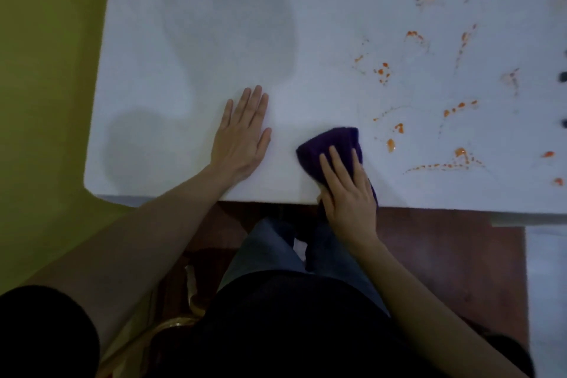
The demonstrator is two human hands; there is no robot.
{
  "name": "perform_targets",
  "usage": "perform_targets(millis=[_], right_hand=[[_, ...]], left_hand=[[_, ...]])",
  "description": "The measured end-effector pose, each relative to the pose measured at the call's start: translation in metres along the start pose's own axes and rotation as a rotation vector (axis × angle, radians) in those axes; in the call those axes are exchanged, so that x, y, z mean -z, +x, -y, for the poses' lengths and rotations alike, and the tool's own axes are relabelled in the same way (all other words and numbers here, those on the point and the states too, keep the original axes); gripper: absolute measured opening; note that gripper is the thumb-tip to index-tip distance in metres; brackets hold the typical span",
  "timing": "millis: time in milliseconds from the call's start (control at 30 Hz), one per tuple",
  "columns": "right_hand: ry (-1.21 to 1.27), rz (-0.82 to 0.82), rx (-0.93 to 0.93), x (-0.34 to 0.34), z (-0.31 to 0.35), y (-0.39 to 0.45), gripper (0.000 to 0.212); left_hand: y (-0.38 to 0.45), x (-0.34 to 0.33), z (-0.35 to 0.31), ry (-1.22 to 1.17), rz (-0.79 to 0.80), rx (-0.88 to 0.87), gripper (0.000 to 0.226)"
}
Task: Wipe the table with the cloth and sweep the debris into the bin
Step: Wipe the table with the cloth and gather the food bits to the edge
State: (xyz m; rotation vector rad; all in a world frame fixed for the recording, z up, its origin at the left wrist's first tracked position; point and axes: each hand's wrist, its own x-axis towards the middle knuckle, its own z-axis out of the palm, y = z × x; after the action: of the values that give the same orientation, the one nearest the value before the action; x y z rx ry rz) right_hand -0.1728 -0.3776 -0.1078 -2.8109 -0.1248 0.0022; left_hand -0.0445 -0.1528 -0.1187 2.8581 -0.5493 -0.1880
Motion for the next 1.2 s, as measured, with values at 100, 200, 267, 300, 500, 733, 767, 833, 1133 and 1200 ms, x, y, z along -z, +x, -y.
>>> perform_targets(millis=[100,200,267,300,500,733,767,833,1133,1200], right_hand=[[-0.005,-0.034,-0.094,0.017,-0.041,-0.021,0.059],[-0.008,-0.052,-0.228,0.034,-0.09,-0.032,0.056],[-0.011,-0.068,-0.322,0.046,-0.123,-0.033,0.054],[-0.012,-0.07,-0.369,0.052,-0.137,-0.03,0.054],[-0.006,-0.123,-0.571,0.063,-0.181,0.04,0.057],[-0.033,-0.066,-0.229,0.04,-0.11,0.08,0.058],[-0.017,-0.037,-0.143,0.036,-0.101,0.067,0.058],[0.018,0.011,-0.034,0.035,-0.098,0.033,0.06],[0.008,-0.039,-0.314,0.078,-0.21,-0.013,0.058],[0.016,-0.075,-0.417,0.078,-0.216,0.018,0.057]], left_hand=[[0.02,-0.002,-0.028,-0.016,0.011,-0.025,0.063],[0.042,-0.006,-0.06,-0.034,0.016,-0.033,0.063],[0.053,-0.011,-0.079,-0.048,0.027,-0.007,0.063],[0.055,-0.014,-0.086,-0.038,0.033,0.012,0.063],[0.056,-0.023,-0.091,0.068,0.016,0.036,0.065],[0.056,-0.024,-0.093,0.095,0.01,0.035,0.066],[0.056,-0.023,-0.094,0.095,0.011,0.035,0.067],[0.057,-0.023,-0.095,0.091,0.009,0.034,0.067],[0.057,-0.022,-0.095,0.08,0.009,0.038,0.067],[0.054,-0.021,-0.098,0.063,0.004,0.072,0.067]])
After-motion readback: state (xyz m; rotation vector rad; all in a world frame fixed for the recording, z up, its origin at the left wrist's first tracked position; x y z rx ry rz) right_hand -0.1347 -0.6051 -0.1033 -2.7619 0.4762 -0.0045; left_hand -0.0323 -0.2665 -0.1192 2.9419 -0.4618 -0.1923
